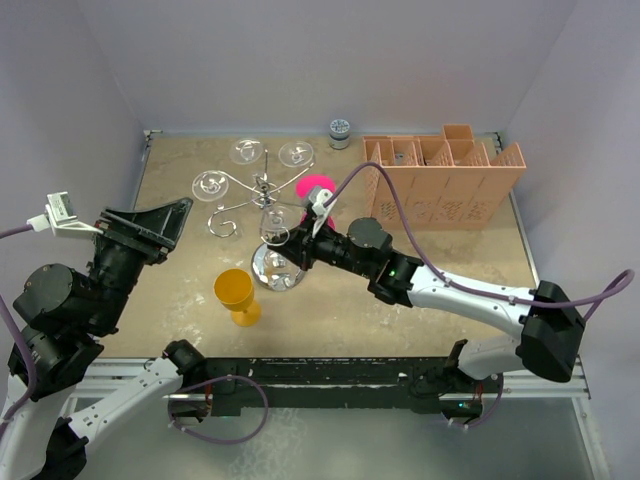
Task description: Place the wine glass upside down on the wine glass rack
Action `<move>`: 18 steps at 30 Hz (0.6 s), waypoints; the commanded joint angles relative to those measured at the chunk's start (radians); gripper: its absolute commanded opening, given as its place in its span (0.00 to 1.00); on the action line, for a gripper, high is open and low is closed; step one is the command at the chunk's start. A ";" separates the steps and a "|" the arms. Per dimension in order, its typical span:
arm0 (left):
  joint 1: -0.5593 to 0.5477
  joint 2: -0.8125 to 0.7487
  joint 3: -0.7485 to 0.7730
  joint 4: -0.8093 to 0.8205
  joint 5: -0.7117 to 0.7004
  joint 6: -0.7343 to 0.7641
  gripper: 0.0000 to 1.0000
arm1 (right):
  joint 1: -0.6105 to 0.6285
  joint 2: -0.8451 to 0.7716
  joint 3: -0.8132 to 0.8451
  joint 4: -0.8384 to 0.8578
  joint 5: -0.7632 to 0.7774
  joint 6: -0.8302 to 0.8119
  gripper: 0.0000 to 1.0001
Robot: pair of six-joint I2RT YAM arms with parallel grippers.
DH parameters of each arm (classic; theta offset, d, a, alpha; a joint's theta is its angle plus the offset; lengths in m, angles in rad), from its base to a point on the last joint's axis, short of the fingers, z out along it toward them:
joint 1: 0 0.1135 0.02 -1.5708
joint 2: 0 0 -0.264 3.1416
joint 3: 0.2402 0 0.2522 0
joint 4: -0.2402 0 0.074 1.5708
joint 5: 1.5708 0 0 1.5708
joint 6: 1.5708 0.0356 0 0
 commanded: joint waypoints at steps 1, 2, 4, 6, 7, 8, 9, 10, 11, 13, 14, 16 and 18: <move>0.000 -0.004 0.015 0.011 -0.013 0.018 0.49 | 0.023 -0.008 0.068 0.104 -0.067 -0.004 0.00; 0.000 -0.005 0.015 0.010 -0.013 0.018 0.49 | 0.024 -0.008 0.068 0.103 -0.070 -0.005 0.00; 0.000 -0.007 0.015 0.009 -0.014 0.018 0.49 | 0.025 -0.010 0.069 0.104 -0.079 -0.009 0.00; 0.001 -0.008 0.015 0.005 -0.016 0.018 0.49 | 0.027 -0.013 0.068 0.108 -0.089 -0.009 0.00; 0.001 -0.008 0.014 0.005 -0.015 0.018 0.49 | 0.027 -0.015 0.068 0.111 -0.098 -0.009 0.00; 0.000 -0.008 0.014 0.005 -0.016 0.017 0.49 | 0.028 -0.016 0.069 0.114 -0.106 -0.009 0.00; 0.000 -0.007 0.014 0.003 -0.016 0.017 0.49 | 0.028 -0.018 0.069 0.118 -0.116 -0.009 0.00; 0.000 -0.009 0.014 0.004 -0.017 0.018 0.49 | 0.029 -0.019 0.070 0.120 -0.125 -0.010 0.00; 0.000 -0.010 0.014 0.003 -0.018 0.018 0.49 | 0.029 -0.020 0.071 0.122 -0.137 -0.013 0.00; 0.001 -0.013 0.013 0.004 -0.018 0.017 0.49 | 0.032 -0.023 0.077 0.124 -0.159 -0.018 0.00; 0.001 -0.013 0.013 0.002 -0.019 0.016 0.49 | 0.032 -0.023 0.080 0.122 -0.164 -0.021 0.00; 0.000 -0.015 0.012 0.001 -0.020 0.015 0.49 | 0.034 -0.023 0.086 0.118 -0.175 -0.029 0.00; 0.000 -0.015 0.011 0.001 -0.022 0.014 0.49 | 0.034 -0.023 0.091 0.117 -0.183 -0.033 0.00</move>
